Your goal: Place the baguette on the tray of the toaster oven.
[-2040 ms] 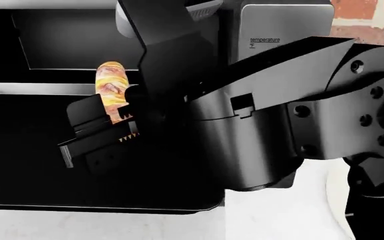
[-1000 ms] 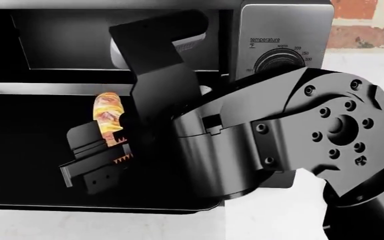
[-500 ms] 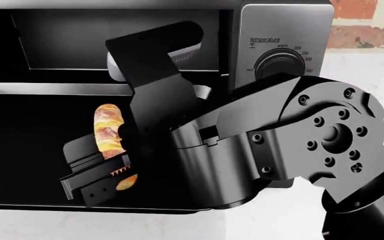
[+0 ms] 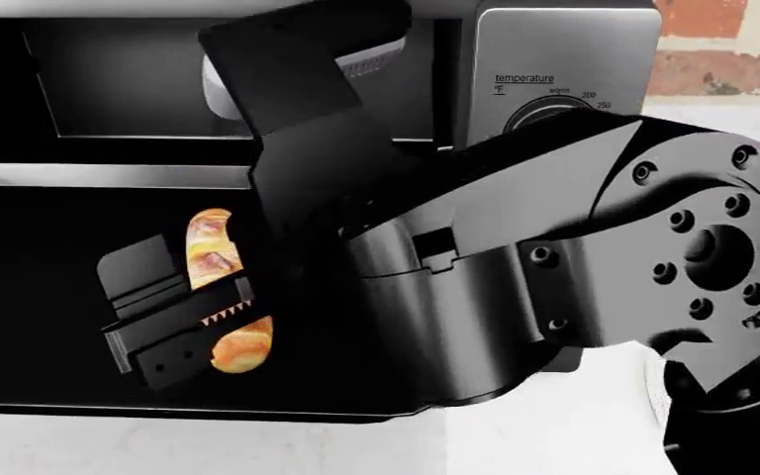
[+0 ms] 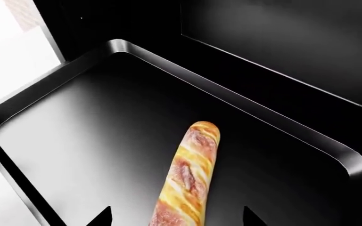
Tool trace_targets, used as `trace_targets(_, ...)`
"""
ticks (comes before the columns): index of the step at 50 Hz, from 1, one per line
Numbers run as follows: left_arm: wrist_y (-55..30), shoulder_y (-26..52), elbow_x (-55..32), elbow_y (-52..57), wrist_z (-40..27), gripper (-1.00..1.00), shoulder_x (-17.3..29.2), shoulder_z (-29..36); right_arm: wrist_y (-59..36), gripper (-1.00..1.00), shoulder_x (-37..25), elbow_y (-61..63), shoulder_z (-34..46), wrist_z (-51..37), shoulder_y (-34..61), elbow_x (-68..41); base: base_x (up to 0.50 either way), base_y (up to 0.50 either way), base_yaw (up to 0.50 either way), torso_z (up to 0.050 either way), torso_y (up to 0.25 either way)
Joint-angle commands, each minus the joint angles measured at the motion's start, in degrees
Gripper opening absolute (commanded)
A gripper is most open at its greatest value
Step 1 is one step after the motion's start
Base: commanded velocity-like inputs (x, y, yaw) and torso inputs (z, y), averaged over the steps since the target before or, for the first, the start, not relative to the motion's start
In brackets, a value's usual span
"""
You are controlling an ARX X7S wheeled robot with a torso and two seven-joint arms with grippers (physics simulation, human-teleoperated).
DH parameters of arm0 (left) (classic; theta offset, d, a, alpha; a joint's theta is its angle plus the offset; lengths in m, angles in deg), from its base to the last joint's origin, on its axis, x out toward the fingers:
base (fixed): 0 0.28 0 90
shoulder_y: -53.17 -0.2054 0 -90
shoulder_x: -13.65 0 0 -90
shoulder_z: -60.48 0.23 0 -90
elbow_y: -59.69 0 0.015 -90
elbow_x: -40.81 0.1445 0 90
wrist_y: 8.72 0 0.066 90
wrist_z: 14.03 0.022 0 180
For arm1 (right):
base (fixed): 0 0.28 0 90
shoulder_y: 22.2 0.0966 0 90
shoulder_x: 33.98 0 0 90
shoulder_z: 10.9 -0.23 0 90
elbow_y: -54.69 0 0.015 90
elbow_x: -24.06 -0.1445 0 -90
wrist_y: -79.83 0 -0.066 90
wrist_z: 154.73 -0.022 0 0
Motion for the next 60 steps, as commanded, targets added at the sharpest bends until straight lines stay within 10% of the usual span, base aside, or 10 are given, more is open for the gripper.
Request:
trace_targets(1,0.4,-0.4,-0.1,0.0,0.1,1.00,0.3,-0.4,4.0,1.00,-2.4,6.1,-1.8,-4.5,-1.2,-0.1,0.00,0.00,0.00,0.000,0.000)
trace_targets(52,1.7,-3.1,-1.8,0.7,0.9,1.00,2.2,-2.9,19.1,1.00,-29.1,44.0,-28.1,-6.6,-25.4,5.5,0.00,0.00,0.00,0.000,0.000)
trace_targets(60,0.9,2.3,1.5,-0.4,-0.8,1.00,0.3,4.9,20.2,1.00,-34.4,44.7,-32.3,-6.0,-29.2,6.1,0.00,0.00,0.00,0.000,0.000)
